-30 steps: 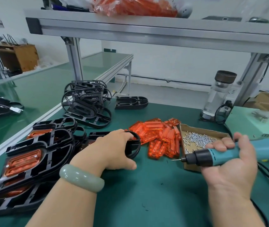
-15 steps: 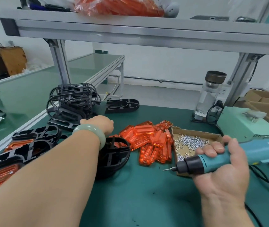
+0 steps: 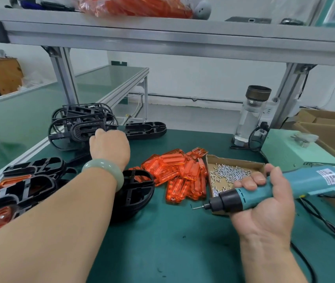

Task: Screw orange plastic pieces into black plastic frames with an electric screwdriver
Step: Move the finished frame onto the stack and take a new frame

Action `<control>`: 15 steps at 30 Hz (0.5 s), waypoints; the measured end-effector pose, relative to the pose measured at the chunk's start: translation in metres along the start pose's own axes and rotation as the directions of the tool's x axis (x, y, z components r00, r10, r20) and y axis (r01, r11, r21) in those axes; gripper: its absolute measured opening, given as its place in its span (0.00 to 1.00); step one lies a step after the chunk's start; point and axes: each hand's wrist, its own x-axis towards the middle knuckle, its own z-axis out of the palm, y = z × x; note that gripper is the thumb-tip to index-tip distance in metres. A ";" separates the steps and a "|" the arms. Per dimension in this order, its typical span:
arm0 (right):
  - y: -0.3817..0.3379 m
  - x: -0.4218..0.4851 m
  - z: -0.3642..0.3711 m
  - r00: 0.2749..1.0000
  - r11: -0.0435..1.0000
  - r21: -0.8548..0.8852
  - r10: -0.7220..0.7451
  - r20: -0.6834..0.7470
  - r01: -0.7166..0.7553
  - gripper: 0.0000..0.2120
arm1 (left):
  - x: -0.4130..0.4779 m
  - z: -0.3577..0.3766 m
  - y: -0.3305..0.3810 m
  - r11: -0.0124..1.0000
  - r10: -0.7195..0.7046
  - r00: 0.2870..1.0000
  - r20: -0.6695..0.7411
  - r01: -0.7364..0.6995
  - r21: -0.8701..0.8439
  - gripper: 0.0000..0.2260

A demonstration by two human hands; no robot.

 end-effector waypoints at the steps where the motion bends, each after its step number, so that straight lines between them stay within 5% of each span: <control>1: 0.000 0.000 0.000 1.000 1.000 0.004 0.002 -0.003 -0.002 0.06 | 0.001 -0.005 0.000 0.998 0.004 0.998 -0.055 -0.007 -0.055 0.15; 4: -0.002 0.002 -0.001 1.000 1.000 0.008 0.010 -0.021 -0.010 0.06 | -0.003 -0.029 0.008 0.859 -0.080 0.972 -0.219 -0.044 -0.509 0.15; 7: -0.003 0.004 -0.003 0.999 1.000 0.021 0.020 -0.035 -0.020 0.06 | -0.025 -0.064 0.023 0.458 -0.110 0.932 -0.345 -0.260 -0.850 0.15; 11: -0.010 0.005 -0.002 0.998 1.000 0.025 0.018 -0.060 -0.016 0.08 | -0.063 -0.101 0.034 -0.201 -0.100 0.964 -0.246 -0.261 -0.944 0.17; 13: -0.014 0.006 -0.003 0.996 0.999 0.040 -0.008 -0.089 0.012 0.09 | -0.077 -0.110 0.035 -0.394 -0.015 0.983 -0.182 -0.173 -0.903 0.16; 15: -0.019 0.007 -0.007 0.992 0.998 0.042 -0.033 -0.121 0.038 0.09 | -0.089 -0.117 0.034 -0.481 0.061 0.987 -0.146 -0.099 -0.871 0.16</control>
